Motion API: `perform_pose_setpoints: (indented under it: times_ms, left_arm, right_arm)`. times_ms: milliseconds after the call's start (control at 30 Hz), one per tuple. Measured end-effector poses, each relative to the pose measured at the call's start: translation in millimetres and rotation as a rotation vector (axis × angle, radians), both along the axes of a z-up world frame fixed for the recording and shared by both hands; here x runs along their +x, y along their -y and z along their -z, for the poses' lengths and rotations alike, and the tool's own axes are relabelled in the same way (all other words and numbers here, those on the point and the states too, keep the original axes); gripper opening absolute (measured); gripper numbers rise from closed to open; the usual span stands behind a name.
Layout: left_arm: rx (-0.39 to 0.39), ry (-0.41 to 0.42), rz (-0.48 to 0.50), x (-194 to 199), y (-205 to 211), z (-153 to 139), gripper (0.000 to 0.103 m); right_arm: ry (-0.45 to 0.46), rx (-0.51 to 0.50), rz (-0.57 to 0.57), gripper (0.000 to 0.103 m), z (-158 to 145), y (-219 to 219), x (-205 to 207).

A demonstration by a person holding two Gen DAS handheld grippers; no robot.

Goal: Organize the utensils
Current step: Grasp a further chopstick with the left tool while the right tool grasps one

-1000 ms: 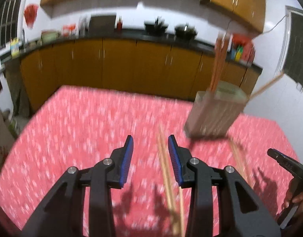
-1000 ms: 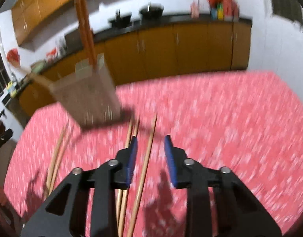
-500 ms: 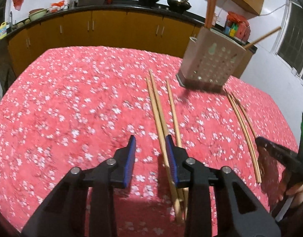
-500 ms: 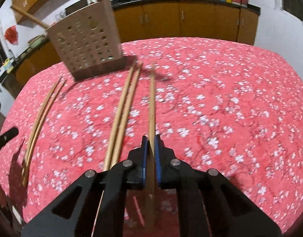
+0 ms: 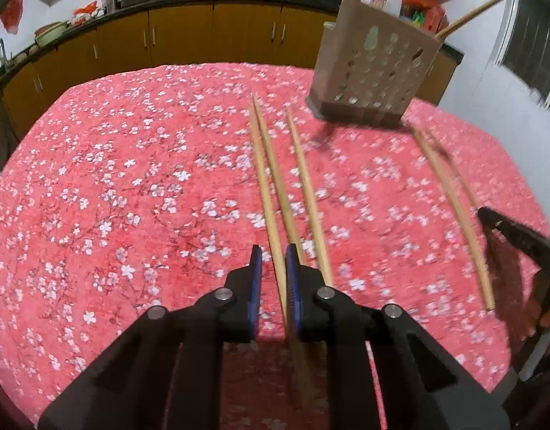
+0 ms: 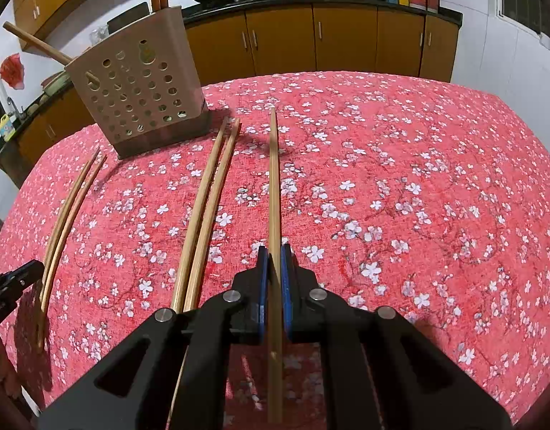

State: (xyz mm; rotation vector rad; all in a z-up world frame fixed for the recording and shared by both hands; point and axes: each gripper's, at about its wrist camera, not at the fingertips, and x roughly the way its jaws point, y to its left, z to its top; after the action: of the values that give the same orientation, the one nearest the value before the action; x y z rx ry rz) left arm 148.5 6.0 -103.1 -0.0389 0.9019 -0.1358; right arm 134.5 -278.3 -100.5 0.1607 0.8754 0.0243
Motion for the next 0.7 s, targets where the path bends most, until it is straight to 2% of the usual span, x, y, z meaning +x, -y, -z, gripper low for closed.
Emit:
perform_pose_setpoints:
  times_ms: [333,700]
  left_arm:
    - [0.031,0.015,-0.004,1,-1,3,0.009]
    - [0.044,0.013,-0.094,47,-36,3,0.008]
  right_arm:
    - [-0.005,-0.01,-0.019,0.008,-1,-3,-8]
    - [0.013,-0.047,-0.014,0.008,0,-3,21]
